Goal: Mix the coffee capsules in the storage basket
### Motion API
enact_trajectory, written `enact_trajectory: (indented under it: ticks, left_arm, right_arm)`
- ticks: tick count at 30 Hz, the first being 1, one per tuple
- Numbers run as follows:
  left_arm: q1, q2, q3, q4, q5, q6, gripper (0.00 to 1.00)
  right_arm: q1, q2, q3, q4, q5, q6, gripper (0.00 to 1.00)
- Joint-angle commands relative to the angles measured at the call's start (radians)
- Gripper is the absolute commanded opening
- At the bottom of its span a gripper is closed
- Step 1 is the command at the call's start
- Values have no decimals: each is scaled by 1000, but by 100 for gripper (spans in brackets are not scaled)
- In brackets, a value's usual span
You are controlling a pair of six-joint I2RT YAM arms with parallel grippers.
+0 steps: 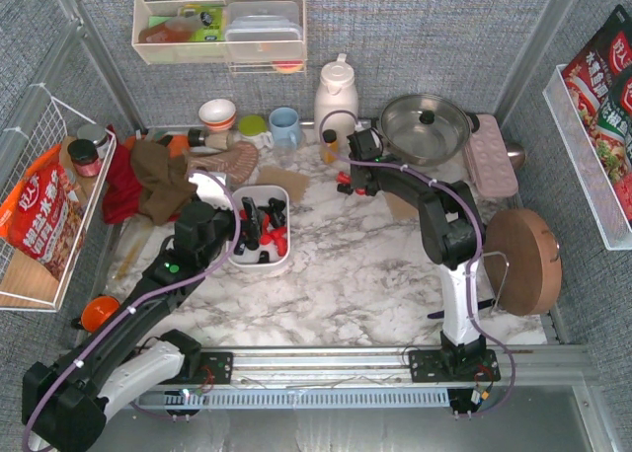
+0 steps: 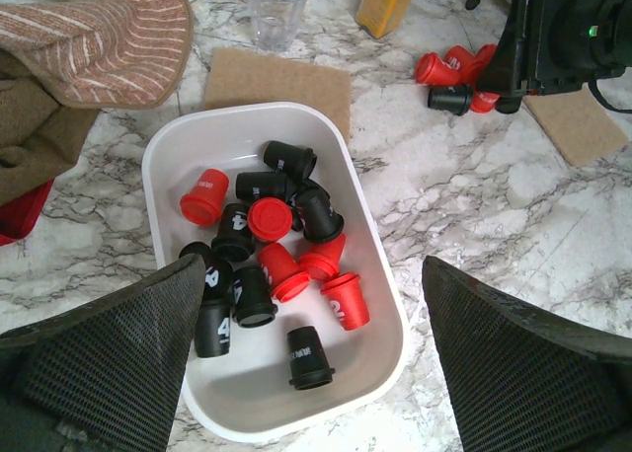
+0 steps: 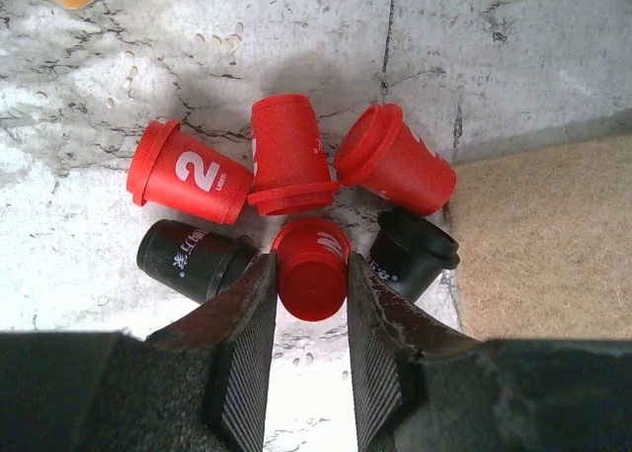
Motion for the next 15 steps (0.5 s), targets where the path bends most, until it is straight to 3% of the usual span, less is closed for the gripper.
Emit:
enact_trajectory:
  ticks: [1, 7, 15]
  left_arm:
    - [-1, 3, 2, 23, -6, 5, 99]
    - [1, 29, -3, 39, 45, 16, 99]
    - [-2, 9, -62, 180, 213, 98, 99]
  right_arm:
    - [-1, -23, 3, -30, -26, 14, 26]
    - [0, -120, -63, -38, -75, 23, 25]
    - [22, -423, -284, -8, -208, 54, 24]
